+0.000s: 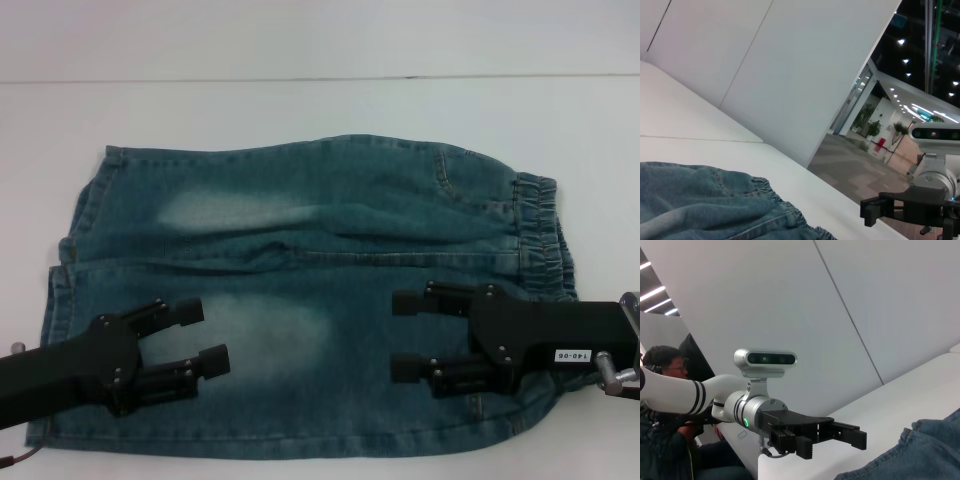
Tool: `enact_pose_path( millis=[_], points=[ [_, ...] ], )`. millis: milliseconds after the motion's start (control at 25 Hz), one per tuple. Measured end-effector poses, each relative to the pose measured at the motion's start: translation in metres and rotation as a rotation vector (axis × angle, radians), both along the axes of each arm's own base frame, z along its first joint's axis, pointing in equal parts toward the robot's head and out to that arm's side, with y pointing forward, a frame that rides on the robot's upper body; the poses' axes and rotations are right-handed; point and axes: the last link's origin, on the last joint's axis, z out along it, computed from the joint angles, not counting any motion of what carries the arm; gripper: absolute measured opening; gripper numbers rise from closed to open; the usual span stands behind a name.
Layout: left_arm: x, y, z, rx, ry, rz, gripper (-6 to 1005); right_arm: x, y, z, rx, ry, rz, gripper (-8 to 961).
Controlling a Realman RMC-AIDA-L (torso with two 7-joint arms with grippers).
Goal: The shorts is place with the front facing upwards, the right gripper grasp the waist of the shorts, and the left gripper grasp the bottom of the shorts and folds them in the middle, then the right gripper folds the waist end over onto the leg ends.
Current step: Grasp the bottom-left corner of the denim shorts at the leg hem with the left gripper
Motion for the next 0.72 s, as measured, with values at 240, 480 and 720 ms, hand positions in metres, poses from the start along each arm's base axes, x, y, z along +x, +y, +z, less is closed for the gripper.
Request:
enact_pose_path(
  millis=[240,480,720],
  points=[
    [0.001,0.0,0.0,-0.001,-0.003,-0.002,907,0.0,-0.001,0.0,0.0,0.003,-0.001,947],
    [-0.002,-0.001,0.011,0.024,0.015,-0.009,905,0.001,-0.001,0.001,0.001,0.005,-0.011,947],
    [-0.033,-0.021,0.038,0.099,0.095,0.116,903,0.004,-0.002,0.003,0.003,0.004,-0.02,946]
  ],
)
